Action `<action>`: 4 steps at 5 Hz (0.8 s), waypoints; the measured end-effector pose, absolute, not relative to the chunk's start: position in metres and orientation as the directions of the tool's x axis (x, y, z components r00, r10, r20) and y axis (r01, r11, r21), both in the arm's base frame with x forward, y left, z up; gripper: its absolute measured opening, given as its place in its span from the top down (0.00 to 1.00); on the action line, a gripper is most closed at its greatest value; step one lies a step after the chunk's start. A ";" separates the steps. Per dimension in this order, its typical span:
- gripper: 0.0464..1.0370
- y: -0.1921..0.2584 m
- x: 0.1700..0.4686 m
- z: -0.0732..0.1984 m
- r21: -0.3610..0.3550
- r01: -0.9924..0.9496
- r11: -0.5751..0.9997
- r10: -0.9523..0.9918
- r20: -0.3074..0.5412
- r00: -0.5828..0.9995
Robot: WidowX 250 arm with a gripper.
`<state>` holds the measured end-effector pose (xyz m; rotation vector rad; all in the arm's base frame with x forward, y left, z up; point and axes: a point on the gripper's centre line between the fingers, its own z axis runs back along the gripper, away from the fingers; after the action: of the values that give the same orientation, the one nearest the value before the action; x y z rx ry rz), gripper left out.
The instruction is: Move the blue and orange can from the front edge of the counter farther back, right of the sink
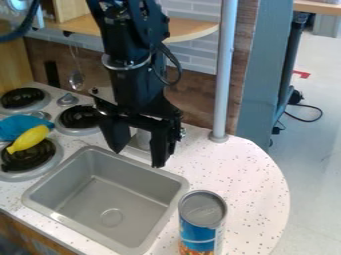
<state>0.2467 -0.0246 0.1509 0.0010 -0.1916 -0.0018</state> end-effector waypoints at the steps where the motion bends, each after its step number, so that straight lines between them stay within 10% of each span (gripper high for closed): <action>1: 0.04 -0.025 0.244 0.146 0.003 0.002 1.000 -0.002 0.175 0.984; 4: 0.04 -0.038 0.217 0.094 0.037 0.061 0.997 -0.065 0.109 0.992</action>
<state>0.2172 -0.0384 0.0942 0.0337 -0.1100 -0.0634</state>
